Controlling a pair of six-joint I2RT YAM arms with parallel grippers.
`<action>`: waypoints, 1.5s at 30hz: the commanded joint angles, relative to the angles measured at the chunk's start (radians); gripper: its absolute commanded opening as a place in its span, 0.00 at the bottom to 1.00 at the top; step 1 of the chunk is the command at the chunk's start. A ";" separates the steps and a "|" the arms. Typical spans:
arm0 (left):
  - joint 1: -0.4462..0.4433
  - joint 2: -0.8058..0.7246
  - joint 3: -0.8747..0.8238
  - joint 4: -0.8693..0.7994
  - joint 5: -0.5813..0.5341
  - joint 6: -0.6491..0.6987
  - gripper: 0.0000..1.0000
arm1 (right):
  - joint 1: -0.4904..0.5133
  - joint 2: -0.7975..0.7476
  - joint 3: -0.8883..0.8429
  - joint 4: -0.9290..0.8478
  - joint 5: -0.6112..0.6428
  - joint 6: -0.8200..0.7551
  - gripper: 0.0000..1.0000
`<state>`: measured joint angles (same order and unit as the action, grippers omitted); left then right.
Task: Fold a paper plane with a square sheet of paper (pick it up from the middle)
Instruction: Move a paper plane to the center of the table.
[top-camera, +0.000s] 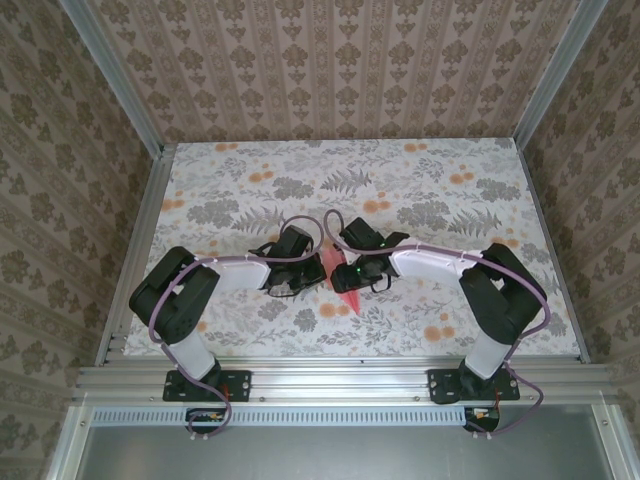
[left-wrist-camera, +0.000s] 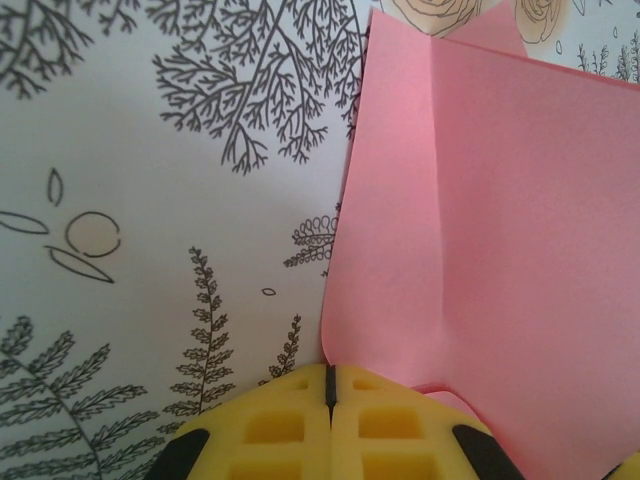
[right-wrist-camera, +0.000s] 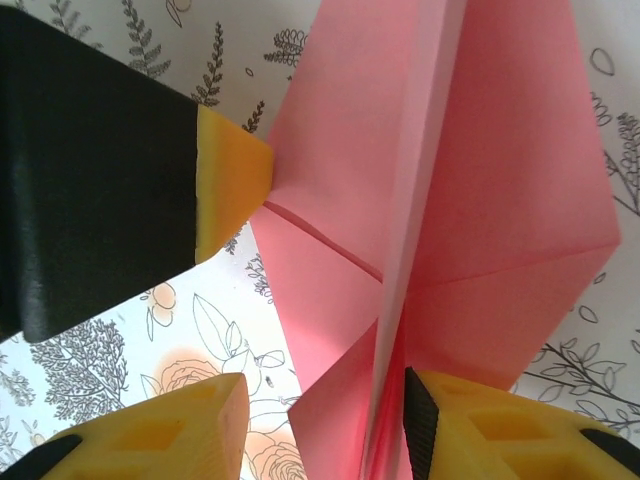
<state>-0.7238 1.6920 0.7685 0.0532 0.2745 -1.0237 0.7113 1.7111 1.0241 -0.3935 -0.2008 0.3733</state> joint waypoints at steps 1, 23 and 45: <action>0.006 0.018 0.012 0.004 -0.005 0.015 0.00 | 0.018 0.008 0.009 -0.040 0.054 0.028 0.46; -0.003 0.000 0.006 0.047 0.007 0.003 0.00 | 0.117 0.129 0.099 -0.171 0.330 0.101 0.21; -0.002 -0.472 -0.106 -0.259 -0.214 0.019 0.40 | -0.060 0.053 0.101 -0.114 0.212 0.117 0.11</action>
<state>-0.7258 1.2682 0.7010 -0.0944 0.1291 -1.0168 0.6739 1.7367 1.1175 -0.5270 0.0788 0.4732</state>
